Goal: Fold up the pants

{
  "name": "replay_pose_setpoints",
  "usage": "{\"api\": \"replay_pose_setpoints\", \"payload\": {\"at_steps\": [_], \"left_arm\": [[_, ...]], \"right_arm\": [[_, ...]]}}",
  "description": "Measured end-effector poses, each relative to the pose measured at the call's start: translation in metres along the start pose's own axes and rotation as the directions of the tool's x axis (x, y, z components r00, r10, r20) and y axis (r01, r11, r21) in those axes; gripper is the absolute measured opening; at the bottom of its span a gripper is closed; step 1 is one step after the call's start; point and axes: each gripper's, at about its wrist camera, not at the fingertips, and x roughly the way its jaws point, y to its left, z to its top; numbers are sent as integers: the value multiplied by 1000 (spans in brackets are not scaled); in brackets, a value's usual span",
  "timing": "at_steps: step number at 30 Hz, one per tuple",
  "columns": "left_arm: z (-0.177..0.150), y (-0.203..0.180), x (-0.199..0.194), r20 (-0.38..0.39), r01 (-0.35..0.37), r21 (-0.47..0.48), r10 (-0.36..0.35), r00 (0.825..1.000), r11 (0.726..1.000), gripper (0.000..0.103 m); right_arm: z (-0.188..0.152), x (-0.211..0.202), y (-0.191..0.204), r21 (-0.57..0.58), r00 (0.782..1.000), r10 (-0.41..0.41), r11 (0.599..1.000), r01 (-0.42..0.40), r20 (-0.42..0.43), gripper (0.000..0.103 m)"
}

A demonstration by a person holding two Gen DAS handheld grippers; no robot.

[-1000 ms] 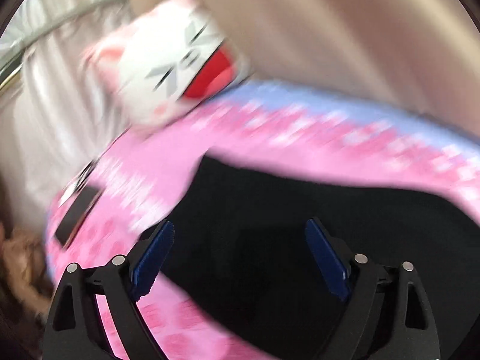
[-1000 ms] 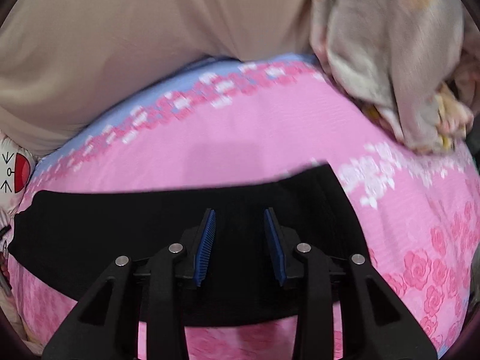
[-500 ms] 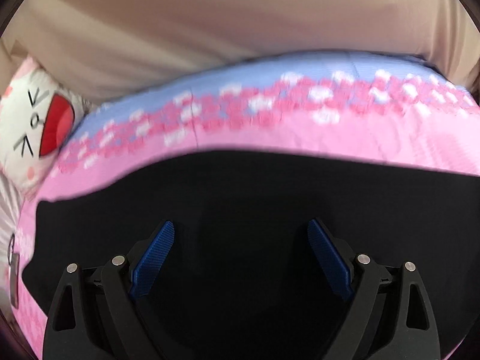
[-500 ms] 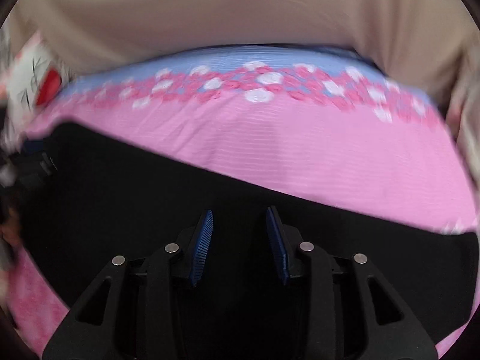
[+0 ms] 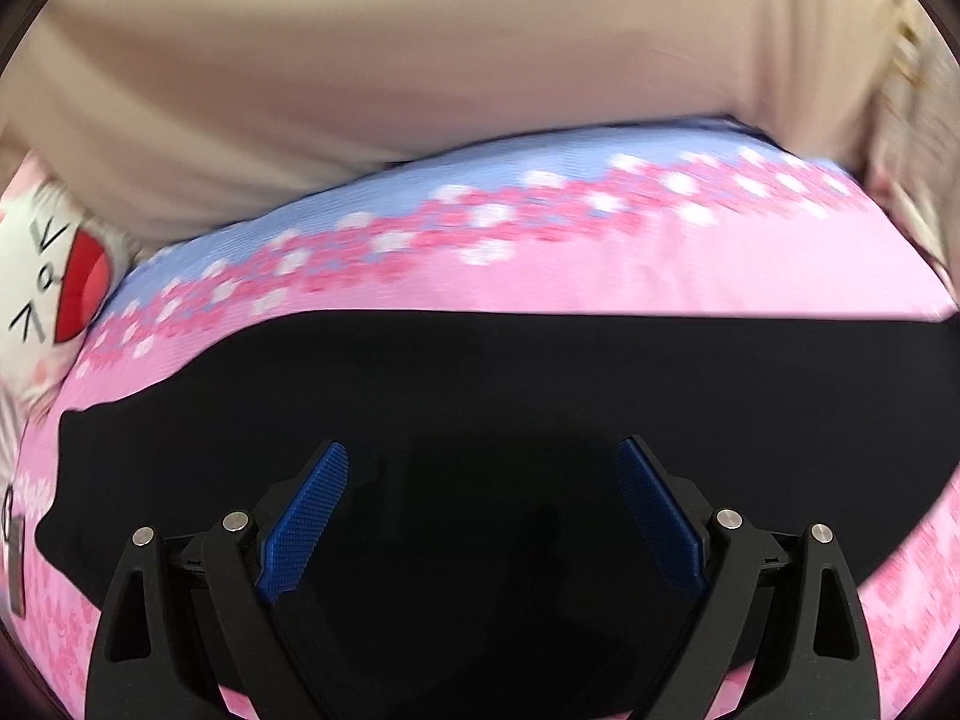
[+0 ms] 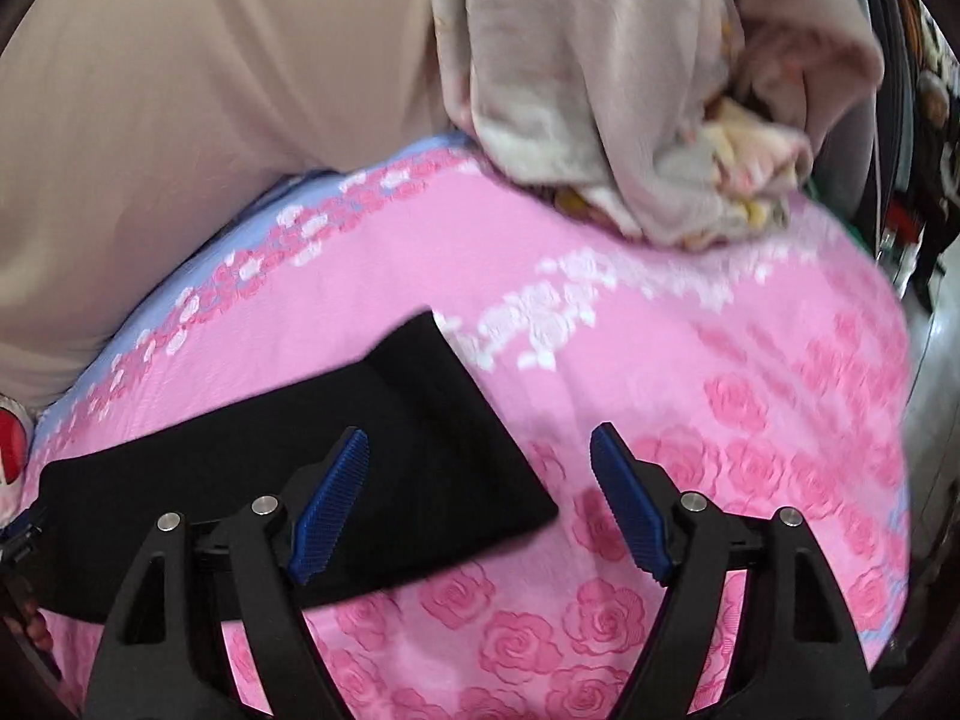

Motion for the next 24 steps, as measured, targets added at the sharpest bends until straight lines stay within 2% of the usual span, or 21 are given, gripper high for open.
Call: {"api": "replay_pose_setpoints", "payload": {"at_steps": [3,6,8,10,11,14,15,17,18,19,23,24], "left_arm": [[-6,-25,-7,-6,9,32,-9,1000,999,90],[-12,-37,-14,-23,11,30,-10,1000,1000,90],[-14,-41,-17,-29,2,29,-1,1000,1000,90],[-17,-42,-20,-31,-6,25,7,999,1000,90],[-18,-43,-20,-35,-8,23,9,999,1000,90],[-21,-45,-21,-45,-17,24,18,999,1000,90],[-23,-46,-21,-48,-18,28,20,999,999,90],[-25,-47,-22,-50,-26,34,27,998,999,90],[-26,-47,-22,-50,-27,36,29,998,999,90],[-26,-47,-23,-49,-26,38,28,998,999,90],[-29,-44,-23,-54,-33,40,35,998,999,90],[-29,-43,-22,-56,-34,38,36,998,999,90]], "right_arm": [[-12,13,1,-23,998,12,1000,-14,-59,75],[-16,18,15,-79,998,-4,997,-1,-60,86],[-16,21,18,-101,998,-10,995,4,-64,86],[-16,23,22,-123,998,-26,992,18,-63,76],[-16,23,22,-124,998,-29,992,21,-62,75],[-14,22,15,-78,999,0,997,-4,-52,58],[-13,22,13,-63,999,11,998,-14,-52,47],[-11,24,10,-30,997,55,998,-57,-60,35],[-11,25,10,-14,994,84,996,-86,-69,22],[-11,26,11,-4,993,96,995,-97,-72,20],[-11,26,19,-23,996,61,998,-62,-64,20],[-11,26,18,-17,996,64,998,-66,-65,23]]}}
